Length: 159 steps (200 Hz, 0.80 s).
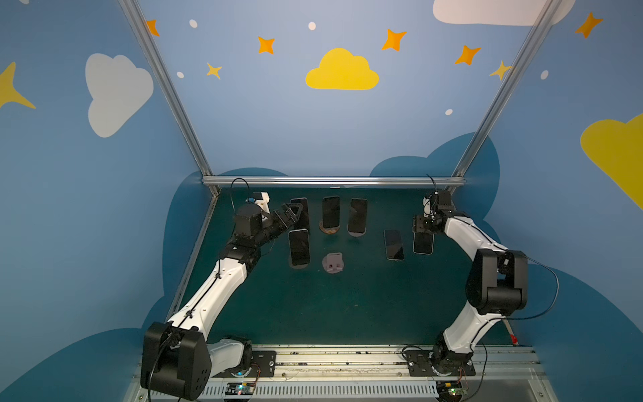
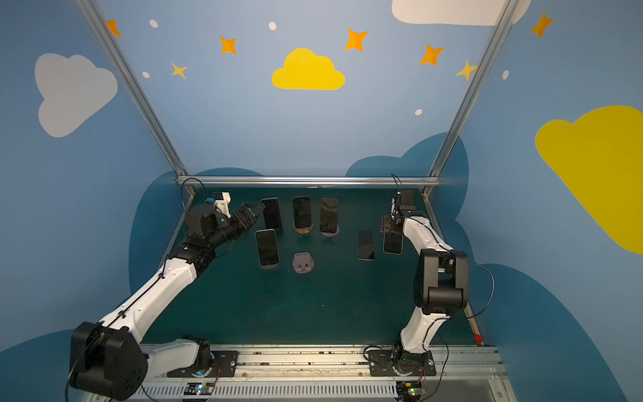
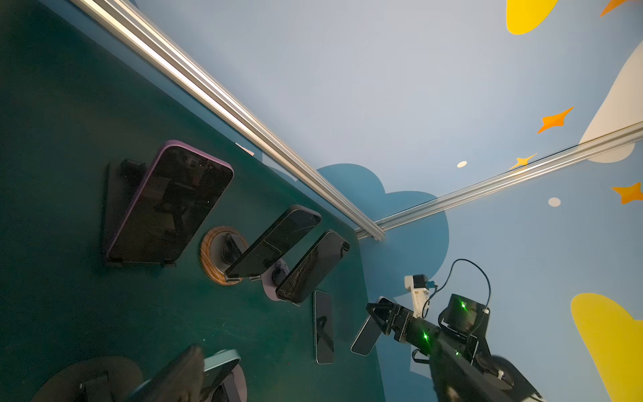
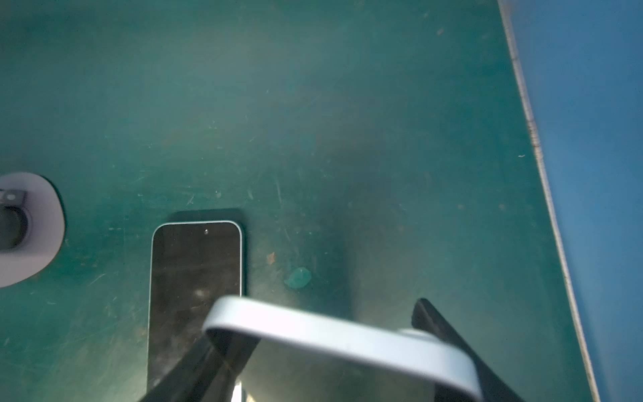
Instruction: Remove the phone from the phone stand
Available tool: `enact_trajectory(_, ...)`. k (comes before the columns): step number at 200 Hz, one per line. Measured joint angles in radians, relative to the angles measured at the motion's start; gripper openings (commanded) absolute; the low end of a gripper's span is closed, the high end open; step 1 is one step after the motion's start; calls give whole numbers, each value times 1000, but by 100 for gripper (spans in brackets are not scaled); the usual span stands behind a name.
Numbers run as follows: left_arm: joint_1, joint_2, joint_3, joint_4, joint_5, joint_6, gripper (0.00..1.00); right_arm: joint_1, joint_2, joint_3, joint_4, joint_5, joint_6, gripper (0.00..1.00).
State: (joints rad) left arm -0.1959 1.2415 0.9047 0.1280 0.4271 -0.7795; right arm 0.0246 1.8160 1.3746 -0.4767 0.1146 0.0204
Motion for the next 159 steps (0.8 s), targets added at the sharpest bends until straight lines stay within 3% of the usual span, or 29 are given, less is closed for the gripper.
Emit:
enact_trajectory(43,6,7,0,4,10,-3,100,-5,161,241,-219,-17,34,60)
enact_trajectory(108,6,34,0,11,16,-11,100,-8,169,270,-389,-27,26,61)
enact_trajectory(159,6,49,0,18,25,-21,100,-8,266,359,-450,-29,6,60)
